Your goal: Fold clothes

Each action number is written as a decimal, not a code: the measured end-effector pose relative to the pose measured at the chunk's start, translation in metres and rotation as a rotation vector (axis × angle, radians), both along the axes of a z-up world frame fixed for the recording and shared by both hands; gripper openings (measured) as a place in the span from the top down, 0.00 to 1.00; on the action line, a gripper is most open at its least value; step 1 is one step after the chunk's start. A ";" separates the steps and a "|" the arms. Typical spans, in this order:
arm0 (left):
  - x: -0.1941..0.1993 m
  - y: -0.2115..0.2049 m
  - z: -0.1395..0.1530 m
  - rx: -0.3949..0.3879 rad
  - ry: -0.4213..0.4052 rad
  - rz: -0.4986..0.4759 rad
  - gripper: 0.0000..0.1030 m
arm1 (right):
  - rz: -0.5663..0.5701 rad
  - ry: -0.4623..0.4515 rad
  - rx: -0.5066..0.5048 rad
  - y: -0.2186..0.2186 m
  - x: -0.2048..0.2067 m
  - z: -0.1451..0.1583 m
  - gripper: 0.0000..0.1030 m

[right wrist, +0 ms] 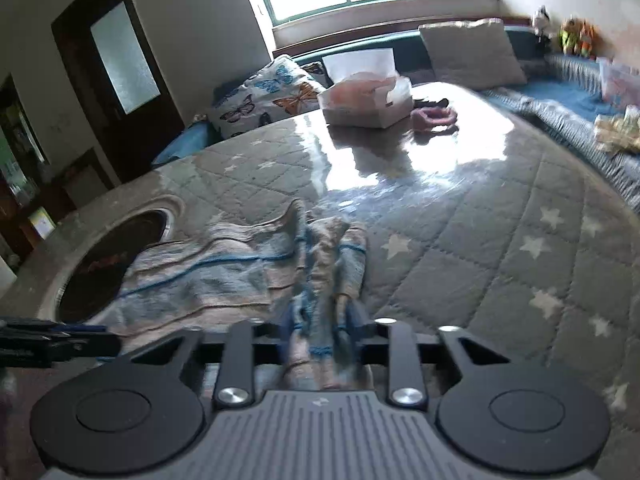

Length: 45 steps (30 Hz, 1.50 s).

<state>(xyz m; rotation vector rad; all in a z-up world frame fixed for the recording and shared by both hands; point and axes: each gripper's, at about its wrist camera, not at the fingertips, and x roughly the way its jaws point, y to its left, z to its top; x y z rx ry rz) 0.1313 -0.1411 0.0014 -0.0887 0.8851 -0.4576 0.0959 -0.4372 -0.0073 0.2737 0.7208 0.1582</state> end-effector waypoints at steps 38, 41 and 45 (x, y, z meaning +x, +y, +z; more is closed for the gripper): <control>-0.008 -0.006 0.041 -0.020 -0.088 -0.062 0.93 | -0.023 -0.044 0.058 0.012 -0.030 0.035 0.88; 0.001 -0.003 0.054 -0.019 -0.121 -0.048 0.93 | 0.006 -0.082 0.035 0.021 -0.020 0.050 0.88; 0.013 0.002 0.072 -0.015 -0.166 -0.028 0.93 | 0.028 -0.129 0.013 0.029 -0.003 0.071 0.88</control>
